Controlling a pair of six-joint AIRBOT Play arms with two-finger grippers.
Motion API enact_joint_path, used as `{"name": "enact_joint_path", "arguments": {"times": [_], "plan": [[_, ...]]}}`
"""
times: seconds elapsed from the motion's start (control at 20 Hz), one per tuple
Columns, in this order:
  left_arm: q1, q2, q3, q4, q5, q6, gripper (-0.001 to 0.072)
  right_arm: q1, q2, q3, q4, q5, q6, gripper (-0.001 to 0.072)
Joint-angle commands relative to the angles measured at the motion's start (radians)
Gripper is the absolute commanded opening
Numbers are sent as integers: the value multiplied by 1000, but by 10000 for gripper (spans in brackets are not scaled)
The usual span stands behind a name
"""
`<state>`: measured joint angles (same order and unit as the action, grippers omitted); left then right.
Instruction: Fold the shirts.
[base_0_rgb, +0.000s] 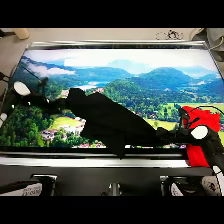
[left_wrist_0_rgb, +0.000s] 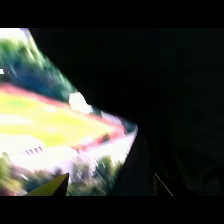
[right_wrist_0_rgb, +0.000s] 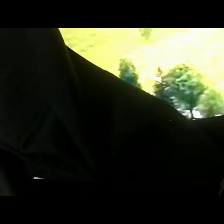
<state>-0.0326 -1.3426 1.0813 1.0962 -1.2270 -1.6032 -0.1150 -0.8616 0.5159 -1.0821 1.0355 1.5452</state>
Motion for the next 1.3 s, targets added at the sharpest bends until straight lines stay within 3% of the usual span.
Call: {"name": "enact_joint_path", "arguments": {"times": [0.0, 0.15, 0.35, 0.65, 0.7, 0.75, 0.85, 1.0, 1.25], "plan": [[-152, 127, -306, -162, 147, -39, 598, 1, -1, -3, -4, 13, -6, 18], [-349, 117, -495, -384, 373, -39, 598, 1, -1, -3, -3, 31, -5, 19], [-556, 75, -532, -559, 583, -39, 598, 1, -1, -3, -4, 77, -6, 19], [-671, -23, -512, -727, 698, 7, 595, 1, -1, -3, -4, 111, -5, 19], [-682, -40, -500, -728, 699, 7, 531, 1, -1, -3, -3, 116, -5, 19], [-691, -53, -491, -728, 706, 7, 335, 1, -1, -2, -4, 117, -6, 19], [-689, -54, -480, -727, 724, 36, 27, 1, -1, 18, -18, 119, -29, 19], [-630, 30, -438, -708, 710, 235, 24, 1, -1, 137, -98, 142, -32, 19], [-443, 438, -211, -330, 636, 250, 23, 1, 19, 632, -111, 165, -76, 19]]}}
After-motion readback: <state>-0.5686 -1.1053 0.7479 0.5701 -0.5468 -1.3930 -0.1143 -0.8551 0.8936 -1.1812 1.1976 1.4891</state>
